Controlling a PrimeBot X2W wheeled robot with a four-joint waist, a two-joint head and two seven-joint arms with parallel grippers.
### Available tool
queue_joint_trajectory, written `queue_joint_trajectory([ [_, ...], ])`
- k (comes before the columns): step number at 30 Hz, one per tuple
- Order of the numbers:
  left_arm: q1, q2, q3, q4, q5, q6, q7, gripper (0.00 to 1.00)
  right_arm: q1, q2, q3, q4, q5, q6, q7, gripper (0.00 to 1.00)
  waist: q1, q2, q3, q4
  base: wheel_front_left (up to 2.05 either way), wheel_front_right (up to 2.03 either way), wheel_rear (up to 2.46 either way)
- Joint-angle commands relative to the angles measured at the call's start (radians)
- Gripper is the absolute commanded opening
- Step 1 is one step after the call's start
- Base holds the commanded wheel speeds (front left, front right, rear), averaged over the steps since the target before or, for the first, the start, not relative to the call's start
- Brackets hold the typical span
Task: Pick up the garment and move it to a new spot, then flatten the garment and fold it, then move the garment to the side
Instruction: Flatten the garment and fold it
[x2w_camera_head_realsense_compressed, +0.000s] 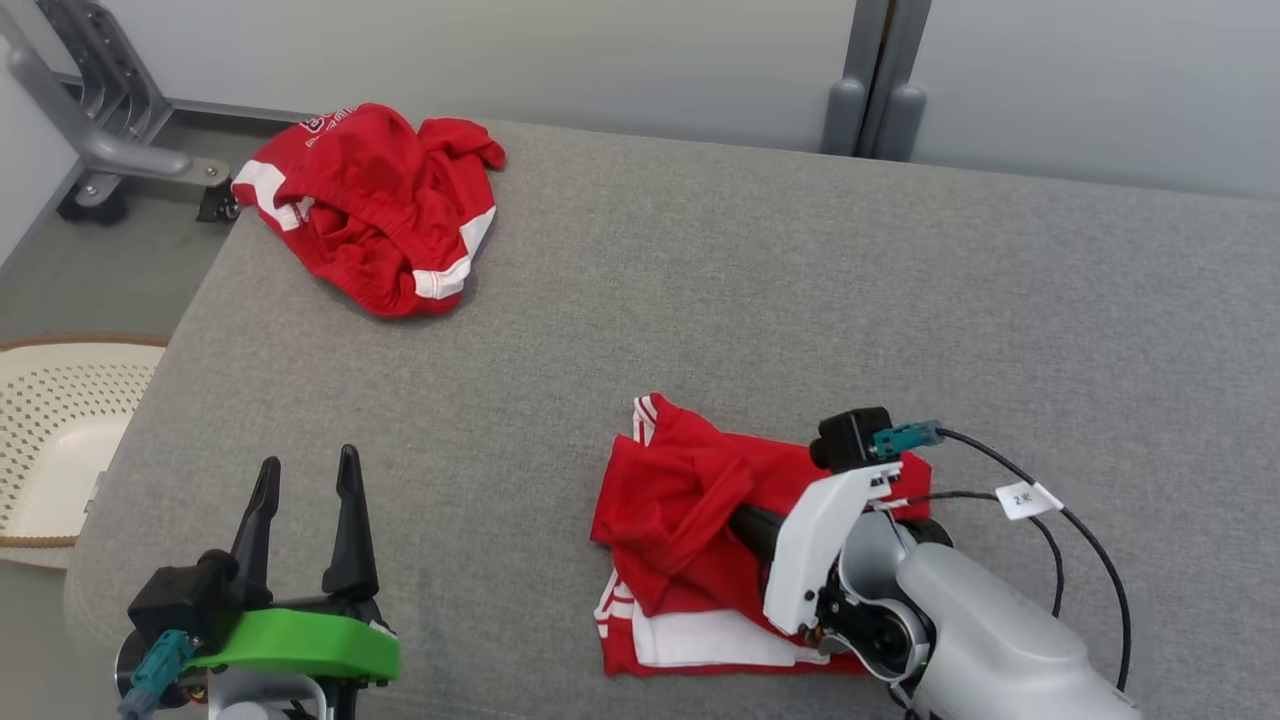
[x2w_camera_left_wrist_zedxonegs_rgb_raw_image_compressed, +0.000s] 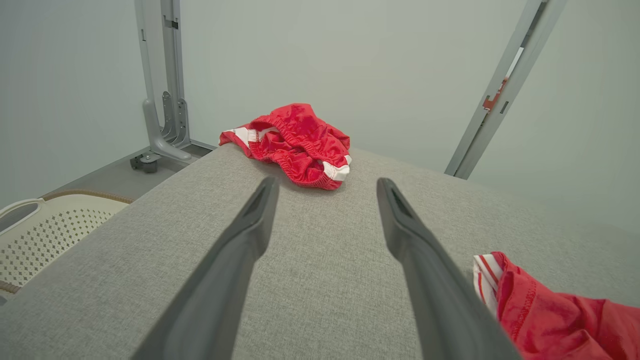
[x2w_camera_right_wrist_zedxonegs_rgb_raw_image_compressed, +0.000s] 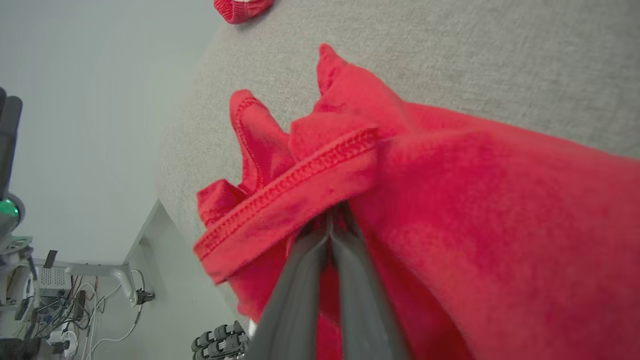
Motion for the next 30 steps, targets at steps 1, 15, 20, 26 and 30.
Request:
queue_joint_trajectory([
  [1, -0.023, 0.001, -0.001, -0.002, -0.009, -0.002, -0.002, 1.00, -0.022, 0.012, 0.018, 0.014, 0.001, 0.000, -0.005, 0.00, 0.0000, -0.0001, 0.027, 0.022, 0.00, 0.00, 0.00],
  [15, -0.052, 0.002, 0.009, 0.005, -0.002, 0.006, -0.002, 1.00, -0.154, 0.049, 0.315, 0.054, 0.070, 0.000, -0.179, 0.00, 0.0000, -0.0001, 0.034, -0.006, 0.00, 0.00, 0.00],
  [20, -0.032, 0.002, 0.024, -0.012, 0.008, 0.007, -0.002, 1.00, -0.187, -0.008, 0.344, -0.010, 0.138, 0.000, -0.267, 0.28, 0.0000, -0.0001, 0.002, -0.050, 0.00, 0.00, 0.00],
  [26, -0.004, 0.003, 0.052, -0.046, 0.034, 0.003, -0.002, 1.00, -0.224, -0.130, 0.325, -0.084, 0.150, 0.000, -0.387, 1.00, 0.0000, -0.0001, -0.043, -0.126, 0.00, 0.00, 0.00],
  [30, 0.011, 0.007, 0.062, -0.069, 0.050, -0.001, -0.002, 1.00, -0.227, -0.211, 0.260, -0.110, 0.112, 0.000, -0.434, 1.00, 0.0000, -0.0001, -0.063, -0.177, 0.00, 0.00, 0.00],
])
